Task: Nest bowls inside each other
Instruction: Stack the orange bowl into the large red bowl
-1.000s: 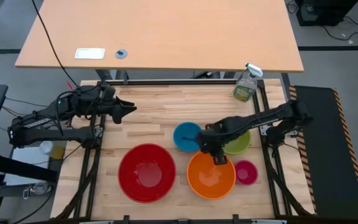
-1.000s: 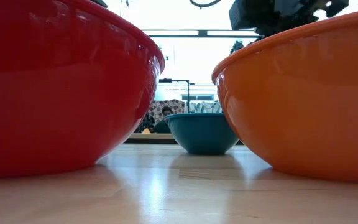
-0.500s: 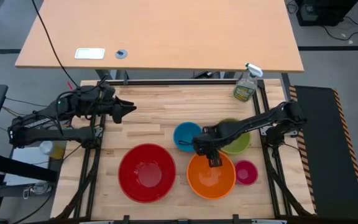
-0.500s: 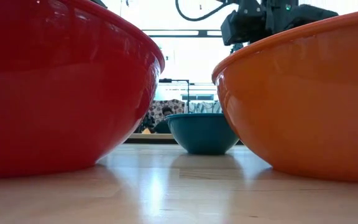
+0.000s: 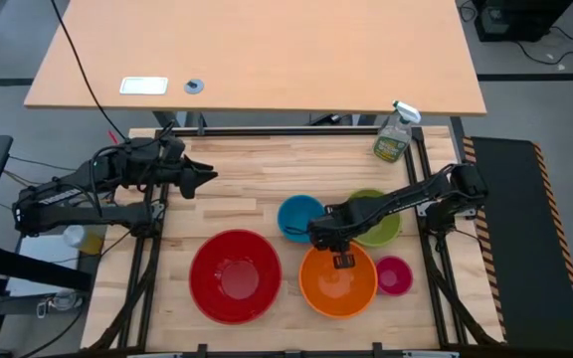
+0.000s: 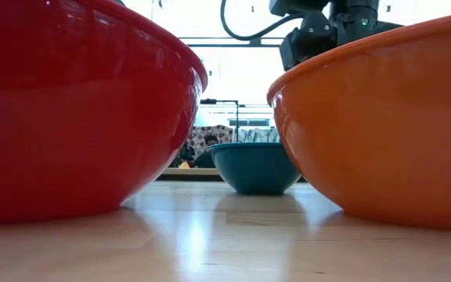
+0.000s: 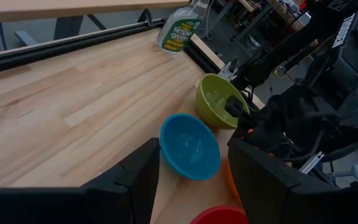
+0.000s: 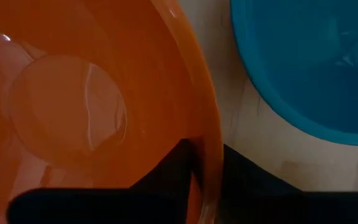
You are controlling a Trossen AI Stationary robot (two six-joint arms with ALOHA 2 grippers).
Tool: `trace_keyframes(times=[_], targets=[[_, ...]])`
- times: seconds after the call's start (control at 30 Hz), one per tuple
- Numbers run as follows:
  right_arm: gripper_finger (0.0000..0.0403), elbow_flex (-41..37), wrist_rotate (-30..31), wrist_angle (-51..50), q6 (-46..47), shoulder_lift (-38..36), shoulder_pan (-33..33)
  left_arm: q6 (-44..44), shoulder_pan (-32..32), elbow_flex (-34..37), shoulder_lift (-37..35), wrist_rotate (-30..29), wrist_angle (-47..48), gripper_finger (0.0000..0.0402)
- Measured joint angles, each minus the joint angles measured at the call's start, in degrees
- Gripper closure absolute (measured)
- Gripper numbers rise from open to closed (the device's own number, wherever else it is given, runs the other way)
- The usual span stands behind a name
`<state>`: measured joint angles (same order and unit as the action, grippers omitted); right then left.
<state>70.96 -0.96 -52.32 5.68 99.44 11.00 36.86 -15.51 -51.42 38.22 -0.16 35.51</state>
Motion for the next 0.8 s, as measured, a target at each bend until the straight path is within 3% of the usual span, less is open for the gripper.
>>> trace_keyframes(times=[0.17,0.8], targets=[[0.0365,0.0,-1.8,0.2,1.5,-0.2,0.0,0.0,0.0,0.0,0.0,0.0,0.0,0.0207],[0.0373,1.7,-9.6,-0.5,0.6,-3.4,-4.6,0.5,0.0,0.0,0.0,0.0,-0.2,0.0207]])
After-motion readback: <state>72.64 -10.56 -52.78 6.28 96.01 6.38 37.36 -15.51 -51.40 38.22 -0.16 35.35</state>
